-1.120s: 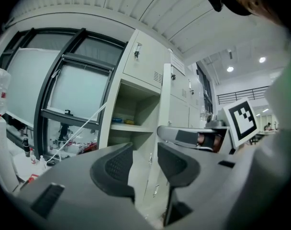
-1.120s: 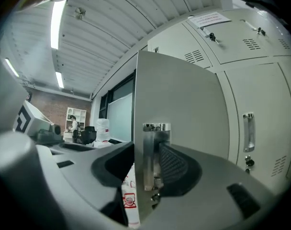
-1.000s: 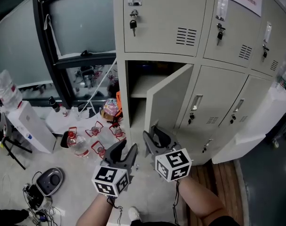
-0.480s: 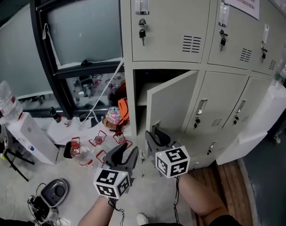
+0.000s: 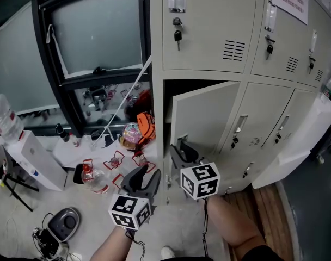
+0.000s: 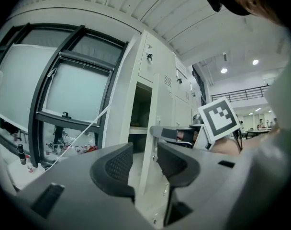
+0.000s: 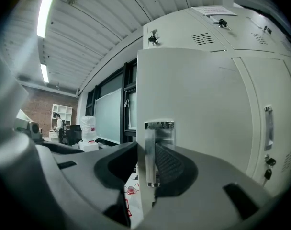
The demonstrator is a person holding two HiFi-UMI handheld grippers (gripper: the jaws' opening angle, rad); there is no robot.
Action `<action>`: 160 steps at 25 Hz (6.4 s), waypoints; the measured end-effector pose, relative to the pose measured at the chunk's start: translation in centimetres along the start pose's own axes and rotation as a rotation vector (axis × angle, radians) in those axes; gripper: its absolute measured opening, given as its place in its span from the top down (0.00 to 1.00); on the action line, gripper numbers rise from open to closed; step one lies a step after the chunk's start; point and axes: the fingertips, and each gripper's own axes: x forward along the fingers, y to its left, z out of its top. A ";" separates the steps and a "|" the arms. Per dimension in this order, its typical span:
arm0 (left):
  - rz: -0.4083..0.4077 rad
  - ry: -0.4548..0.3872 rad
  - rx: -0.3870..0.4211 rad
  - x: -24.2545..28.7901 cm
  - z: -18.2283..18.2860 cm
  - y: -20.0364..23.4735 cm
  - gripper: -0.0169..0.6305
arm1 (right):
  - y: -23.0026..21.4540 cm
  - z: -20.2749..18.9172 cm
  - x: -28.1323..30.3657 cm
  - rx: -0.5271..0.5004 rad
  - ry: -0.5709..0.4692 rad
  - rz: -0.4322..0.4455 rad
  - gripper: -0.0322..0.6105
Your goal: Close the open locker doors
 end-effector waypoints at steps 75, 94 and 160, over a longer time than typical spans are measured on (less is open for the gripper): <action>-0.096 0.035 -0.043 3.0 -4.3 -6.9 0.94 | -9.0 -2.8 -9.4 -0.062 -0.002 -0.141 0.95; 0.071 0.021 0.015 -6.6 -6.8 -28.3 0.97 | -8.3 -4.2 -34.3 -0.066 0.019 -0.006 0.95; -0.021 0.021 0.002 -40.9 -9.8 -34.4 0.97 | 20.5 -8.5 -56.3 0.008 0.043 -0.085 0.95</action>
